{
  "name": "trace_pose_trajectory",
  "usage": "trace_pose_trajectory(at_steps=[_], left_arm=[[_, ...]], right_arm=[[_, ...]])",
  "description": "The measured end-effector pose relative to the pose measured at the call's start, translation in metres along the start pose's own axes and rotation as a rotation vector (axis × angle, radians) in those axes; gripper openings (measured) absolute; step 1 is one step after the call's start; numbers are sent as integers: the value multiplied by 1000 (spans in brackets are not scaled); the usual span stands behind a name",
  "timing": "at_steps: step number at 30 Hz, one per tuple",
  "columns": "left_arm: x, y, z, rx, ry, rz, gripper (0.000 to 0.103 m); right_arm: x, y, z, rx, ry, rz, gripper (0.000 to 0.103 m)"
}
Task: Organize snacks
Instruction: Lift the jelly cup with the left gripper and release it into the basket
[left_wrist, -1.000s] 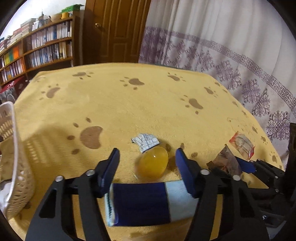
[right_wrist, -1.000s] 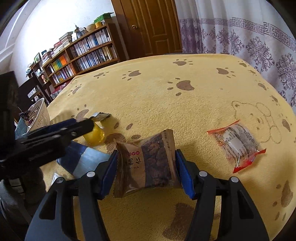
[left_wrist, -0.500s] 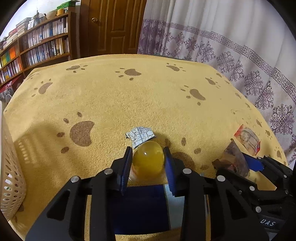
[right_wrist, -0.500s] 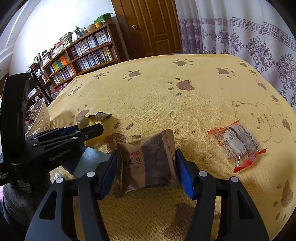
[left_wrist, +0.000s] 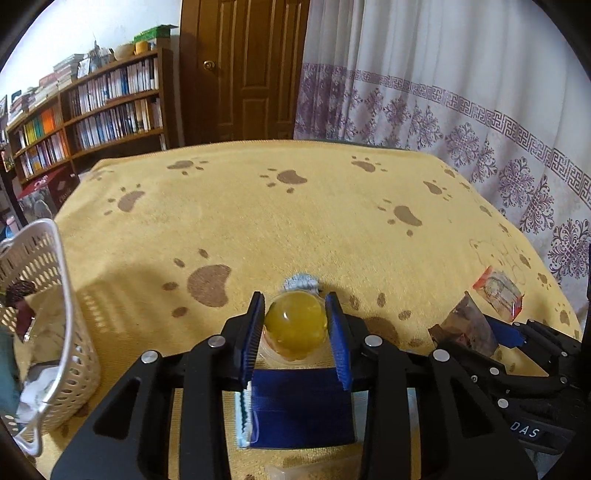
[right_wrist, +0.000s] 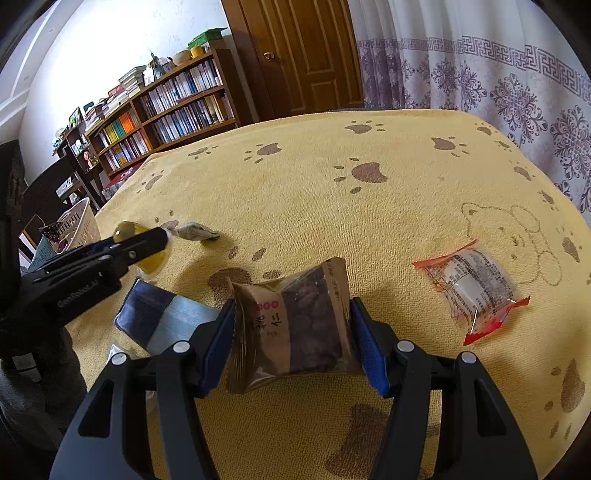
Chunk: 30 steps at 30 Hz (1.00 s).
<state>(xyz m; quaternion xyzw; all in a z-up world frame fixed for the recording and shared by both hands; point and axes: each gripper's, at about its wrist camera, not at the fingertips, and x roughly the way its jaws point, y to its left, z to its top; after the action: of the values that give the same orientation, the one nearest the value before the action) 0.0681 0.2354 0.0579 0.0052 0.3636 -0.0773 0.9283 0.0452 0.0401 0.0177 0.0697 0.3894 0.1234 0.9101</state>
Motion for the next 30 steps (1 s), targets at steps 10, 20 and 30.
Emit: trace_pose_trajectory(at_steps=[10,20,30], left_arm=[[-19,4,4,8,-60,69,35],[-42,24,9,-45,-104,91,35],[-70,70,18,-143,-165,164,35]], right_arm=[[0,0,0,0,-1,0,61],[0,0,0,-1,-2,0,61],[0,0,-1,-1,-2,0,61]])
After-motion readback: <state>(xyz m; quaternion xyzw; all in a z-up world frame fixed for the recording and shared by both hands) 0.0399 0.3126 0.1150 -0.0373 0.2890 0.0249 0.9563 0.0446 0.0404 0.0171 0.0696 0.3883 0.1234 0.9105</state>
